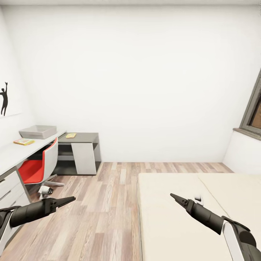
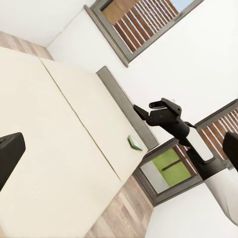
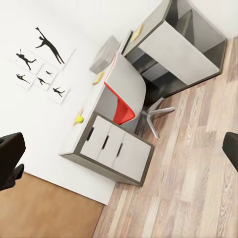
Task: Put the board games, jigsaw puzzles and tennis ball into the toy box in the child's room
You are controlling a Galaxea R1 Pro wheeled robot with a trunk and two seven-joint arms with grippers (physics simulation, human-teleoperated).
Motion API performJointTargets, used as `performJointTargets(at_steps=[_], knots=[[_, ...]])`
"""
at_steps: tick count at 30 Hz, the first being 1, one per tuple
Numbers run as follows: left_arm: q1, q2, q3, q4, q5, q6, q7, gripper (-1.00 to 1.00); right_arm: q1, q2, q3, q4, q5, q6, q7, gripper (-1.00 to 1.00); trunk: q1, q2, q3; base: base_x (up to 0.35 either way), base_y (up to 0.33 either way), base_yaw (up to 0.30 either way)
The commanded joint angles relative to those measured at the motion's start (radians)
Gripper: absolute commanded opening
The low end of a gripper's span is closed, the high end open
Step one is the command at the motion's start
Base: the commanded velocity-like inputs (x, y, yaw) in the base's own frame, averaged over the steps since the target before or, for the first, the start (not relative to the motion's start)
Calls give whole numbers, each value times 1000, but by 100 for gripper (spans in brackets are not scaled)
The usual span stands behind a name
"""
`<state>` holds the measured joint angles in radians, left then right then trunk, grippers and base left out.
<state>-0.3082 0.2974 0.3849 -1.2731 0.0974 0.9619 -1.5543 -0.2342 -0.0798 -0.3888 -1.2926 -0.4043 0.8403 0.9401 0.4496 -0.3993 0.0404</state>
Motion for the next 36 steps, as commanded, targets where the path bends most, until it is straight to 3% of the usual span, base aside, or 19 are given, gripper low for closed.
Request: performJointTargets(at_steps=[1, 36], knots=[[0, 0, 0, 0, -1, 11, -4, 100, 0, 0, -1, 0, -1, 5, 2, 100, 0, -1, 0, 0, -17, -81], [0, 2, 2, -4, 2, 12, -6, 100, -1, -1, -1, -1, -1, 6, 2, 100, 0, -1, 3, 0, -1, -13]])
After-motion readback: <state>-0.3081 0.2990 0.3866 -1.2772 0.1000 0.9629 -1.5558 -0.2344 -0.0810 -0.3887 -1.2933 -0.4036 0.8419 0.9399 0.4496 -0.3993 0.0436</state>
